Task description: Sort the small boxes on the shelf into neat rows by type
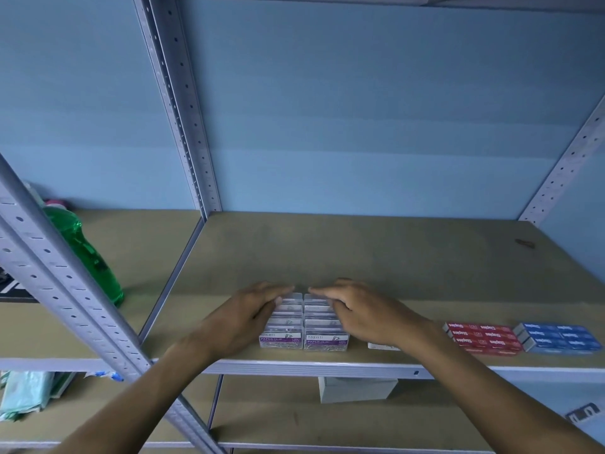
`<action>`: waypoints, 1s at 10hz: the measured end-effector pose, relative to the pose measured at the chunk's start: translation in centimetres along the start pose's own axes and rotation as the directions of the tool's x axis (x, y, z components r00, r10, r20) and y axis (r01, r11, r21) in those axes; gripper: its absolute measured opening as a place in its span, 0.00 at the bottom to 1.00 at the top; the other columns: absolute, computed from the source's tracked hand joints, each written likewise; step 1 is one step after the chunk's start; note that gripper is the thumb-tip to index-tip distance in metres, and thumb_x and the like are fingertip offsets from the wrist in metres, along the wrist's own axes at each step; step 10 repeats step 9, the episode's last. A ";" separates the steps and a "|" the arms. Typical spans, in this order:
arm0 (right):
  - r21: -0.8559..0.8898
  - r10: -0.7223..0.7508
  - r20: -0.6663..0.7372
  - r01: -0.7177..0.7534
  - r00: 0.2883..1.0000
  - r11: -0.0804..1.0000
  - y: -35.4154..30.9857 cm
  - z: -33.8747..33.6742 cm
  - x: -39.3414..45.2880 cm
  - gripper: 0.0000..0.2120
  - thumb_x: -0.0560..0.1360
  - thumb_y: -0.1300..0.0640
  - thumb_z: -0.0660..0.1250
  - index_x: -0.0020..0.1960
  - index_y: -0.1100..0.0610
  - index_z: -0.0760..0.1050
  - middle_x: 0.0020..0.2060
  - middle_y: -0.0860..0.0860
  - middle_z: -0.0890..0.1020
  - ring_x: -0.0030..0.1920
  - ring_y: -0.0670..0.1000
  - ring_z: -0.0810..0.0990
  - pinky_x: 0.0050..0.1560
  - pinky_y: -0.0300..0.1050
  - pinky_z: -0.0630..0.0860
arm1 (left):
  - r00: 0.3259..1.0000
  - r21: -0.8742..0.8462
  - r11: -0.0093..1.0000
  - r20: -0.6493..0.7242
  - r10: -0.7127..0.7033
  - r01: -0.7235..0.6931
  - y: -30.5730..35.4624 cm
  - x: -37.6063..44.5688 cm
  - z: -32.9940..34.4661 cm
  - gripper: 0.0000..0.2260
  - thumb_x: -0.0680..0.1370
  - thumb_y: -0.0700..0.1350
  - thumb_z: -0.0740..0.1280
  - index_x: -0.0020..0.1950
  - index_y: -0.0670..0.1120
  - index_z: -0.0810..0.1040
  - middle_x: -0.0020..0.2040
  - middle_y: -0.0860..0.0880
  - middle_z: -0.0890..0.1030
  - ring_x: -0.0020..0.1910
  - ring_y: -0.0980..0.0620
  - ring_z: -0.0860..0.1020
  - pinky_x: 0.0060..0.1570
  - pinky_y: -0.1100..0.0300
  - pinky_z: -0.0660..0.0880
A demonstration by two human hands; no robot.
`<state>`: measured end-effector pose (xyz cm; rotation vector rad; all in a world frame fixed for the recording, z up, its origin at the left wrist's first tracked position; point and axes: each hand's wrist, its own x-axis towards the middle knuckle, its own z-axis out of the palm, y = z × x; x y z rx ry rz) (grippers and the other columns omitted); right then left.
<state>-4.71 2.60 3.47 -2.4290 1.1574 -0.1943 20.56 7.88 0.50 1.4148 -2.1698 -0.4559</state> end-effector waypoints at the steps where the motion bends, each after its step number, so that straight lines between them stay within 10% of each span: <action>1: 0.011 0.014 0.146 -0.015 0.989 1.000 -0.2 -0.9 -0.6 0.33 0.77 0.33 0.63 0.79 0.39 0.59 0.75 0.41 0.67 0.72 0.46 0.69 0.68 0.46 0.69 | 0.989 -0.096 0.989 0.107 -0.103 0.114 0.6 -0.2 -0.7 0.26 0.76 0.64 0.64 0.73 0.59 0.67 0.67 0.63 0.71 0.63 0.69 0.70 0.60 0.74 0.67; 2: -0.074 -0.055 0.163 0.068 0.985 0.995 -0.5 -1.0 -0.9 0.46 0.68 0.34 0.75 0.79 0.40 0.56 0.73 0.39 0.67 0.69 0.43 0.69 0.65 0.42 0.70 | 0.978 -0.084 0.990 0.187 -0.094 0.111 0.4 -0.3 -1.1 0.39 0.66 0.67 0.74 0.74 0.62 0.64 0.65 0.67 0.68 0.62 0.70 0.69 0.60 0.75 0.68; 7: -0.058 -0.007 0.094 0.013 0.996 0.998 -0.8 0.1 -1.3 0.46 0.70 0.41 0.75 0.80 0.40 0.54 0.76 0.41 0.65 0.72 0.47 0.69 0.66 0.46 0.72 | 0.969 -0.047 0.989 0.215 -0.124 0.137 0.9 0.2 -1.3 0.37 0.64 0.63 0.78 0.69 0.66 0.64 0.64 0.65 0.69 0.59 0.73 0.68 0.54 0.80 0.66; 10: 0.174 0.025 0.080 -0.039 0.996 0.984 -1.2 -2.0 -4.1 0.52 0.71 0.38 0.75 0.80 0.35 0.40 0.81 0.37 0.51 0.78 0.42 0.57 0.67 0.37 0.62 | 0.990 0.175 0.981 0.092 -0.102 0.085 2.2 -0.4 -3.0 0.45 0.66 0.72 0.69 0.77 0.65 0.52 0.76 0.69 0.51 0.76 0.63 0.53 0.71 0.63 0.58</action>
